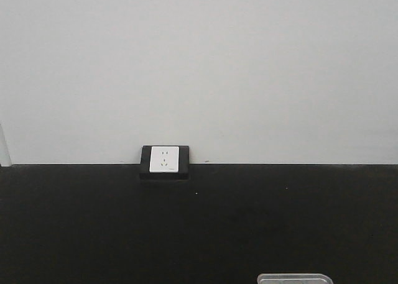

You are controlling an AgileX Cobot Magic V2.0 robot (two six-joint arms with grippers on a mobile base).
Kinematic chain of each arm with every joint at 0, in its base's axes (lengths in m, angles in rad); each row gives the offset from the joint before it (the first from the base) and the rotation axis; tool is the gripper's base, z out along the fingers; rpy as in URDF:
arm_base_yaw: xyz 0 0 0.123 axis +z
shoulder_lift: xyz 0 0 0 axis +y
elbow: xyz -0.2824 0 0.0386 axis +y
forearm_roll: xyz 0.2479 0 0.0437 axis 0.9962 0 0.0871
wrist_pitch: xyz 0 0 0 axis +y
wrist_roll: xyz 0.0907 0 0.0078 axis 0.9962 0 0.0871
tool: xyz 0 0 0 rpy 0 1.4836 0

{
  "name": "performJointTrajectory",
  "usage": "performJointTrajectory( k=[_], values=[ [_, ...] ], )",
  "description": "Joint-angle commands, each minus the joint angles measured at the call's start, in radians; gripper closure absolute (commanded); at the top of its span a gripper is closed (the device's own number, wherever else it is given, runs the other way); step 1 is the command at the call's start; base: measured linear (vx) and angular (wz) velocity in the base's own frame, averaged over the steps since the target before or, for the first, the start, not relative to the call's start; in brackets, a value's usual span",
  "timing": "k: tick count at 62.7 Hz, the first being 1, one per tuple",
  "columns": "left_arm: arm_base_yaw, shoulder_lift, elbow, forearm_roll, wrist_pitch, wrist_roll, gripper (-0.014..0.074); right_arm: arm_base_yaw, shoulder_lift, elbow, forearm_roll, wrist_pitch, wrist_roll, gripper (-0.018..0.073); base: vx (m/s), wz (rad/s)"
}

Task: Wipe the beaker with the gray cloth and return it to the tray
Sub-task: 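Grasp the gray cloth with the left gripper and lift it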

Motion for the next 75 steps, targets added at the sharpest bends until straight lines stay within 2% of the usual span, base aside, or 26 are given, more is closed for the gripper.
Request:
performJointTrajectory(
  k=[1, 15, 19, 23, 30, 33, 37, 40, 46, 53, 57, 63, 70, 75],
  values=[
    [-0.003, -0.023, 0.031, -0.001, -0.083, -0.004, 0.0603, 0.001, -0.006, 0.005, 0.013, -0.116, 0.007, 0.057, 0.02, 0.0],
    [-0.003, -0.023, 0.028, -0.001, -0.136, -0.004, 0.0603, 0.001, -0.006, 0.005, 0.016, -0.214, 0.001, 0.057, 0.0, 0.0],
    [-0.003, -0.023, 0.021, -0.01, -0.183, -0.01, 0.0603, 0.001, -0.006, 0.004, 0.017, -0.274, 0.001, 0.057, 0.0, 0.0],
    [-0.003, -0.023, -0.017, -0.01, -0.225, -0.013, 0.06, 0.001, -0.006, -0.018, 0.043, -0.311, 0.045, 0.057, 0.0, 0.0],
    [-0.003, -0.019, -0.142, -0.009, -0.158, -0.012, 0.059, 0.001, 0.013, -0.138, 0.093, -0.177, 0.085, 0.057, 0.0, 0.0],
    [-0.003, 0.001, -0.223, -0.009, -0.077, -0.011, 0.0577, 0.001, 0.042, -0.214, 0.09, -0.059, 0.084, 0.057, 0.0, 0.0],
    [-0.003, 0.052, -0.332, -0.001, 0.062, -0.005, 0.0554, 0.001, 0.097, -0.308, 0.06, 0.042, 0.079, 0.057, 0.0, 0.0],
    [-0.003, 0.102, -0.408, 0.008, 0.121, 0.001, 0.0533, 0.001, 0.142, -0.362, 0.025, 0.101, 0.079, 0.0568, 0.0, 0.0],
    [-0.003, 0.242, -0.521, 0.055, 0.227, 0.005, 0.0468, 0.001, 0.245, -0.461, -0.058, 0.149, 0.079, 0.0566, 0.0, 0.0],
    [-0.003, 0.402, -0.603, 0.088, 0.256, 0.007, 0.0366, 0.001, 0.349, -0.52, -0.104, 0.159, 0.079, 0.0555, 0.0, 0.0],
    [-0.003, 0.494, -0.63, 0.085, 0.255, 0.007, 0.029, 0.001, 0.407, -0.533, -0.112, 0.153, 0.079, 0.0536, 0.0, 0.0],
    [-0.003, 0.609, -0.64, 0.04, 0.252, 0.001, 0.0178, 0.001, 0.481, -0.533, -0.113, 0.141, 0.08, 0.0496, 0.0, 0.0],
    [-0.003, 0.732, -0.64, 0.013, 0.261, -0.001, 0.0059, 0.001, 0.55, -0.533, -0.113, 0.141, 0.08, 0.0412, 0.0, 0.0],
    [-0.008, 0.8, -0.642, 0.014, 0.284, 0.013, 0.001, 0.001, 0.588, -0.533, -0.113, 0.141, 0.08, 0.0337, 0.0, 0.0]
  ],
)
